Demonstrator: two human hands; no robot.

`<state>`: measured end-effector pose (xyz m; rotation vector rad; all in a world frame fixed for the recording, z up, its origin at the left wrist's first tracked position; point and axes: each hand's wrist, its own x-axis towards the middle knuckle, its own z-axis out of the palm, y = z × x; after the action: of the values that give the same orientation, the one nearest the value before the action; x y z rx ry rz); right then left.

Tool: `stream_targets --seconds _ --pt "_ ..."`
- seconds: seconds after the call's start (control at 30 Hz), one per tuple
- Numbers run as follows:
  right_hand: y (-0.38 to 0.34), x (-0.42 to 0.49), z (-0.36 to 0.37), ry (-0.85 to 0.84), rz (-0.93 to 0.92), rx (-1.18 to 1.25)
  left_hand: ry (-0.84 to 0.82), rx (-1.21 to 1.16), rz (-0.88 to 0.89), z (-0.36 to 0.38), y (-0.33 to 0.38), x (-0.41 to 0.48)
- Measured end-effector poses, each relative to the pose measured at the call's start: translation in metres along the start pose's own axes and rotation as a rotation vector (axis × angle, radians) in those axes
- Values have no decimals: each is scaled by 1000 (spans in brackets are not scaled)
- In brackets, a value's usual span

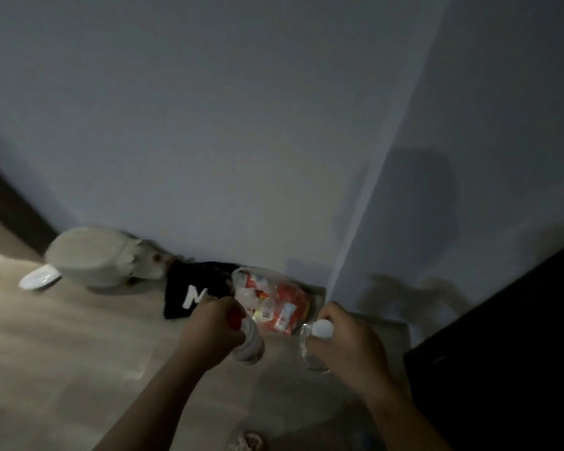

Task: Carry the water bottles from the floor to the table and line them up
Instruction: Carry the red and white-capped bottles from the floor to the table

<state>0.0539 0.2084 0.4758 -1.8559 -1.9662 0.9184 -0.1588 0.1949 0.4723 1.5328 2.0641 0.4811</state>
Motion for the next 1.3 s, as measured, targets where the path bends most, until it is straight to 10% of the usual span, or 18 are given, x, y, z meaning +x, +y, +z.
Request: stream_targets --seconds 0.63,1.3 --pt "-178 -46 160 -492 -589 -262 370 -146 -599 -90 -179 -168" --pt "-450 -130 369 -706 -762 -209 645 -209 -787 -266 -416 -266"
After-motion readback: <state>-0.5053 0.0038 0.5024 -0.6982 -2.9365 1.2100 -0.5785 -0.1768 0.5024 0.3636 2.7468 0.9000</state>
